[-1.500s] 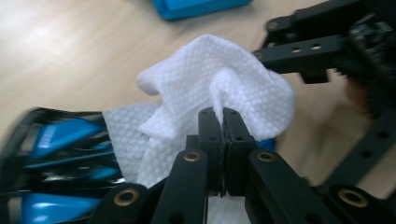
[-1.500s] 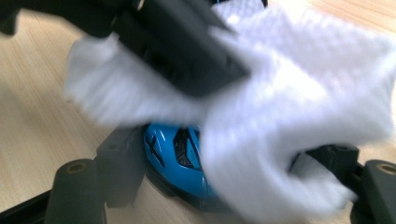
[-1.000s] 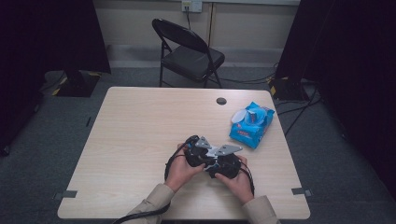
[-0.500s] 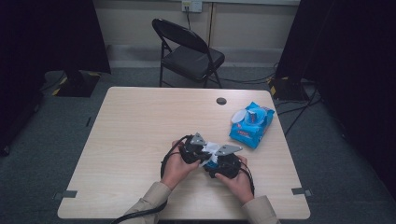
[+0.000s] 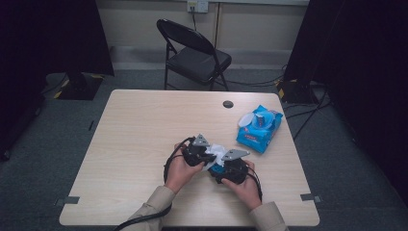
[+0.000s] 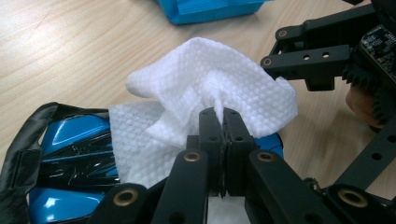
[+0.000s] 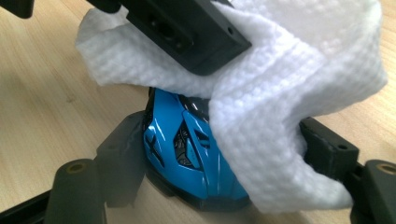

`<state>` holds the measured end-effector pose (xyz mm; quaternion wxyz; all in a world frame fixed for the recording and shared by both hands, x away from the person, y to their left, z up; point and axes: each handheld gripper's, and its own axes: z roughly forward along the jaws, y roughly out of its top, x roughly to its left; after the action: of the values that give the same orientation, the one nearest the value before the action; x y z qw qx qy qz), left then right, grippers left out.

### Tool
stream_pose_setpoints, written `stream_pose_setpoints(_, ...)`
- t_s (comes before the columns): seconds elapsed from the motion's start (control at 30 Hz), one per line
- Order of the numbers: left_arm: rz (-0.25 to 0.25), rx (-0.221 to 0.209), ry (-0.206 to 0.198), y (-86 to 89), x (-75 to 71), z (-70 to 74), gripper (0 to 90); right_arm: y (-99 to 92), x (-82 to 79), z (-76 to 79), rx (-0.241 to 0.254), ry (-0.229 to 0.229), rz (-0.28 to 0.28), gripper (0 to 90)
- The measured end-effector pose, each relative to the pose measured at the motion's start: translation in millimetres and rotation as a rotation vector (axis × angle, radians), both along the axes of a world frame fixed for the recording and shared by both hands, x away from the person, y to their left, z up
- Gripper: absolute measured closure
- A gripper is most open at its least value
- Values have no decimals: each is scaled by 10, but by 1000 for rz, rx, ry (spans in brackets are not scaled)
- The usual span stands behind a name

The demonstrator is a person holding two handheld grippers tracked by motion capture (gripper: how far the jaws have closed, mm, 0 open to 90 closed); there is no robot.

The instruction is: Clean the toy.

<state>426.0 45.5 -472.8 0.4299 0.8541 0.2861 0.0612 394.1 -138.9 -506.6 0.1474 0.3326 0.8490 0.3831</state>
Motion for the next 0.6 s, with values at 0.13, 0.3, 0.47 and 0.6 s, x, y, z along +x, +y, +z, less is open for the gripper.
stream_pose_setpoints(0.13,14,-8,-3,32,13,14,884,0,0,0,0,0,0,259)
stream_pose_setpoints(0.3,49,-4,-22,110,57,30,883,0,0,0,0,0,0,259)
stream_pose_setpoints(0.47,86,-8,-24,182,107,29,882,0,0,0,0,0,0,259)
stream_pose_setpoints(0.6,108,1,-22,264,153,6,880,0,0,0,0,0,0,259)
